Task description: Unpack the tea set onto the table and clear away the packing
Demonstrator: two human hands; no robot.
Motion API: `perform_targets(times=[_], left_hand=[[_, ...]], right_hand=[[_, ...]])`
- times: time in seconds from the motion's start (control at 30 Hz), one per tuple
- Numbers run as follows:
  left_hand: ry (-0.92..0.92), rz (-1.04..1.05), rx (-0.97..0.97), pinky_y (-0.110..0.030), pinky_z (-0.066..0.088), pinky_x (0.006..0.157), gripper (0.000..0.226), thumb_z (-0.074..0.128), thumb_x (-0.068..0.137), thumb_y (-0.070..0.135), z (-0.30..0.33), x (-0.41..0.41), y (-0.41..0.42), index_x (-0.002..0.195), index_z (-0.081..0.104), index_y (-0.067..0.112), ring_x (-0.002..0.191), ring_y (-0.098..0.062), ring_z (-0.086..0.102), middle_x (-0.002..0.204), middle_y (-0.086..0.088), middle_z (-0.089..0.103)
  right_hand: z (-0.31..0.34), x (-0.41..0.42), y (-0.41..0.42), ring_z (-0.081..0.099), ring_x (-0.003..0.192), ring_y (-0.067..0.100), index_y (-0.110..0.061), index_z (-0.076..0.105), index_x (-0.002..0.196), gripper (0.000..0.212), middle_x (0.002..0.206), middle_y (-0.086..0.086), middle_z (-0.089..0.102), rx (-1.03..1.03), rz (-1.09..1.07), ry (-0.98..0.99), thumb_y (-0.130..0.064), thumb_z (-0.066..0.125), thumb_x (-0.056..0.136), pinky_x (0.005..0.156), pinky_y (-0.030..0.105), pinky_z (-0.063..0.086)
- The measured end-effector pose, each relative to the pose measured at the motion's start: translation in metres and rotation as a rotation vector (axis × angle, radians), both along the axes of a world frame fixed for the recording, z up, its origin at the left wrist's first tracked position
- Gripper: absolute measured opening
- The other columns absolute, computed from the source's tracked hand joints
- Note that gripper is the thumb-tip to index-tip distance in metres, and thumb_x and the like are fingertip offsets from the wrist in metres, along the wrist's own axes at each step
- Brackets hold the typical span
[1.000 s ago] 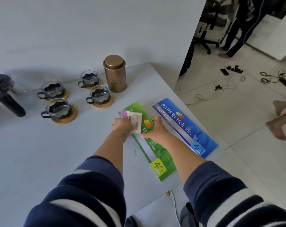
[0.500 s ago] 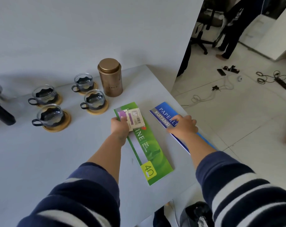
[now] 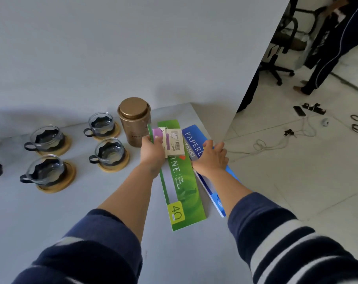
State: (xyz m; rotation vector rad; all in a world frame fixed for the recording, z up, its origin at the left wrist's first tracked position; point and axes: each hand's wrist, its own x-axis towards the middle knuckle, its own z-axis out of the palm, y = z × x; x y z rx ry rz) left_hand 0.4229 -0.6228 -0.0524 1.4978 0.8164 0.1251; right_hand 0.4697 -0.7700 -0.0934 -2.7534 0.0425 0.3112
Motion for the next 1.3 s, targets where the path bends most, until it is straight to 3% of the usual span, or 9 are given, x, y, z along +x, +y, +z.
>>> perform_targets(times=[0.13, 0.33, 0.47, 0.53, 0.63, 0.77, 1.07, 1.2, 1.3], left_hand=[[0.002, 0.009, 0.137, -0.04, 0.051, 0.093, 0.045, 0.04, 0.102, 0.03, 0.002, 0.046, 0.002, 0.142, 0.034, 0.012, 0.107, -0.027, 0.062, 0.125, -0.011, 0.062], [0.068, 0.106, 0.157, -0.039, 0.048, 0.097, 0.037, 0.035, 0.102, 0.023, -0.004, 0.101, 0.0, 0.137, 0.041, 0.011, 0.113, -0.031, 0.06, 0.128, -0.012, 0.061], [0.154, 0.111, 0.18, -0.032, 0.044, 0.085, 0.035, 0.033, 0.102, 0.014, -0.013, 0.126, -0.005, 0.135, 0.04, 0.004, 0.116, -0.033, 0.058, 0.129, -0.017, 0.058], [0.183, 0.123, 0.14, -0.033, 0.043, 0.086, 0.037, 0.034, 0.101, 0.013, -0.02, 0.137, -0.006, 0.137, 0.038, 0.003, 0.12, -0.034, 0.054, 0.133, -0.019, 0.054], [0.237, 0.091, 0.093, -0.035, 0.043, 0.095, 0.043, 0.037, 0.099, 0.017, -0.033, 0.15, -0.009, 0.14, 0.039, 0.002, 0.128, -0.035, 0.047, 0.141, -0.021, 0.045], [0.421, 0.093, 0.07, -0.039, 0.028, 0.113, 0.05, 0.039, 0.095, 0.023, -0.039, 0.157, -0.017, 0.141, 0.038, 0.003, 0.14, -0.032, 0.029, 0.15, -0.019, 0.03], [0.242, 0.121, -0.032, -0.042, 0.043, 0.102, 0.065, 0.034, 0.06, 0.031, -0.051, 0.173, 0.003, 0.121, 0.052, 0.016, 0.112, -0.029, 0.056, 0.113, -0.007, 0.065], [0.107, 0.043, -0.142, -0.033, 0.042, 0.099, 0.071, 0.044, 0.076, 0.039, -0.047, 0.152, 0.01, 0.145, 0.034, 0.028, 0.119, -0.028, 0.055, 0.131, -0.008, 0.058], [0.058, -0.036, -0.036, -0.028, 0.034, 0.094, 0.064, 0.042, 0.094, 0.033, -0.039, 0.132, 0.009, 0.154, 0.018, 0.025, 0.127, -0.026, 0.049, 0.142, -0.002, 0.049]], right_hand=[[0.0, 0.066, 0.028, 0.039, 0.118, 0.033, -0.016, 0.037, 0.13, 0.063, 0.135, 0.015, 0.031, 0.049, 0.025, 0.024, -0.041, 0.068, 0.081, 0.096, 0.042, 0.04], [-0.008, 0.13, 0.046, 0.042, 0.123, 0.035, -0.002, 0.042, 0.134, 0.045, 0.137, 0.018, 0.038, 0.053, 0.058, 0.121, -0.022, 0.052, 0.094, 0.095, 0.042, 0.043], [-0.002, 0.15, 0.037, 0.057, 0.09, 0.031, 0.0, 0.063, 0.113, 0.045, 0.1, 0.012, 0.066, 0.33, -0.016, 0.18, -0.029, 0.031, 0.1, 0.071, 0.029, 0.038], [0.003, 0.151, 0.035, 0.06, 0.081, 0.029, 0.001, 0.067, 0.106, 0.046, 0.086, 0.009, 0.068, 0.463, -0.02, 0.221, -0.033, 0.036, 0.099, 0.071, 0.033, 0.044], [-0.001, 0.149, 0.036, 0.063, 0.087, 0.025, -0.009, 0.069, 0.109, 0.03, 0.11, 0.009, 0.071, 0.446, 0.083, 0.186, -0.03, 0.056, 0.092, 0.075, 0.031, 0.046], [-0.008, 0.151, 0.041, 0.067, 0.093, 0.022, -0.018, 0.064, 0.116, 0.032, 0.113, 0.003, 0.07, 0.386, 0.054, 0.134, -0.015, 0.061, 0.084, 0.069, 0.024, 0.043], [-0.014, 0.157, 0.064, 0.065, 0.091, 0.023, -0.022, 0.07, 0.114, 0.031, 0.104, 0.002, 0.071, 0.421, 0.059, 0.055, -0.014, 0.053, 0.09, 0.062, 0.023, 0.04], [-0.022, 0.159, 0.07, 0.054, 0.12, 0.029, -0.033, 0.047, 0.141, 0.046, 0.136, 0.005, 0.053, 0.397, 0.128, 0.11, -0.031, 0.05, 0.095, 0.091, 0.032, 0.048], [-0.016, 0.153, 0.071, 0.047, 0.126, 0.035, -0.034, 0.031, 0.149, 0.056, 0.137, 0.01, 0.049, 0.321, 0.163, 0.117, -0.037, 0.046, 0.096, 0.101, 0.04, 0.045]])
